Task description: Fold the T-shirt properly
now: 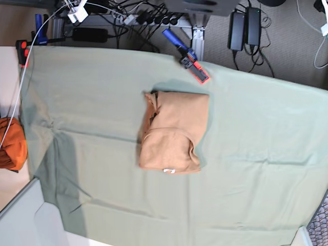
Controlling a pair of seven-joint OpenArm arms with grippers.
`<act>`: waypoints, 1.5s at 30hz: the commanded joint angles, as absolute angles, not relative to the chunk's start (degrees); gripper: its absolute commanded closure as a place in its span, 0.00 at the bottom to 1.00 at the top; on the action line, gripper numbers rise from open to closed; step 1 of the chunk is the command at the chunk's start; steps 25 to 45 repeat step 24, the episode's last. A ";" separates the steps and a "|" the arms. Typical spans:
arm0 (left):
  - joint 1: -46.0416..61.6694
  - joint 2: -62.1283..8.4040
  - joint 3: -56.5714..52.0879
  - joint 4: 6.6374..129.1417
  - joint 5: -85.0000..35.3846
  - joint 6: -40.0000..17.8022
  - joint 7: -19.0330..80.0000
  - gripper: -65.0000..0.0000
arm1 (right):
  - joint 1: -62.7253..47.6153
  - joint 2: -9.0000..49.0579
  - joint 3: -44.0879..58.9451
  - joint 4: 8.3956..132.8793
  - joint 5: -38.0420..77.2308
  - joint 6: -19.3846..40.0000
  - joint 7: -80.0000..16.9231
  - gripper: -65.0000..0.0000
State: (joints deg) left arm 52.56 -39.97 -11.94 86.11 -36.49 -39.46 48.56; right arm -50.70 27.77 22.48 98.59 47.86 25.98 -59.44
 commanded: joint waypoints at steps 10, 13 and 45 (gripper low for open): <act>26.22 -32.64 13.17 48.51 -26.04 -23.59 41.69 1.00 | -41.10 28.29 8.14 68.25 41.30 31.27 -58.13 1.00; 17.58 -28.08 20.71 36.93 -26.04 -23.77 36.51 1.00 | -35.00 26.20 6.02 58.57 37.58 31.27 -56.01 1.00; 2.50 -13.06 33.47 21.96 -25.50 -15.57 32.16 1.00 | -16.67 18.17 6.02 45.74 31.92 31.29 -53.34 1.00</act>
